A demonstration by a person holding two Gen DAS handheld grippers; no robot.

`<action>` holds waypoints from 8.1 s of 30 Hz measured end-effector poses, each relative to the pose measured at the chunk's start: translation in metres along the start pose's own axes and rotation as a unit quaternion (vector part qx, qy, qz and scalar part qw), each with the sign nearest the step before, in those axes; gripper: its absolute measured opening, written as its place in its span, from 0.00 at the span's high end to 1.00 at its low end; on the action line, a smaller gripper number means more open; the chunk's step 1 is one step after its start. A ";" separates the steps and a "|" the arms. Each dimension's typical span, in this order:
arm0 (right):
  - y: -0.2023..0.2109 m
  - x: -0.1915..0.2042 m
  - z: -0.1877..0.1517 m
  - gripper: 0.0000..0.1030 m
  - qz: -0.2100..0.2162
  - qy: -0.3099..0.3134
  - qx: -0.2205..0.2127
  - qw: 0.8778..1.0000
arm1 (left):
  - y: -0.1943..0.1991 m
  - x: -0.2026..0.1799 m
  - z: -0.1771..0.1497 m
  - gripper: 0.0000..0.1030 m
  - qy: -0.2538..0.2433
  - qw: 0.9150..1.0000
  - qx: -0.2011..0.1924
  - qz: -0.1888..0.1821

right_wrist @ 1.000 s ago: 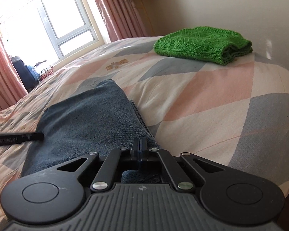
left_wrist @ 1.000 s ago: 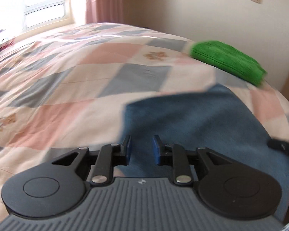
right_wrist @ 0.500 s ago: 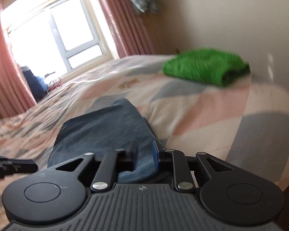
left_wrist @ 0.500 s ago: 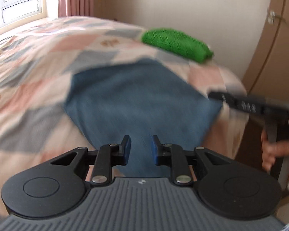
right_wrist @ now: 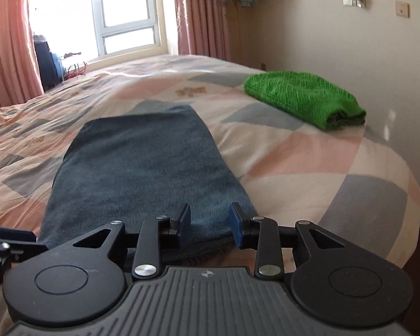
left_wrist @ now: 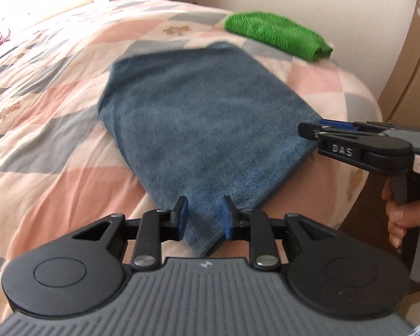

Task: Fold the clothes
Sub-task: 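Open both grippers and release the refolded jeans onto the bed, then move both grippers back over the folded jeans toward their edge, then close both grippers on the folded jeans edge, then lift the jeans with both grippers and carry them over the green cloth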

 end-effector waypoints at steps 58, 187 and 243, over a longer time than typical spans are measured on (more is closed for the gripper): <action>0.221 0.085 -0.118 0.06 -0.038 -0.018 0.019 0.999 | 0.181 -0.011 -0.149 0.30 0.001 0.997 -0.077 0.017; -0.113 -0.153 0.082 0.63 0.380 -0.315 0.259 0.830 | -0.071 0.091 0.221 0.61 0.170 0.950 0.159 -0.209; -0.158 -0.314 0.241 0.67 -0.086 -0.207 -0.075 0.972 | -0.224 -0.063 0.489 0.59 -0.092 0.979 -0.078 -0.167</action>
Point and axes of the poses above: each gripper's, at about its wrist camera, not at the fingertips, and y roughly against the way its jaws point, x to its left, z to its top, the point moved 3 cm from there along -y, roughly the way its jaws point, and after that the axes turned 8 degrees about x, right-handed, at the moved point
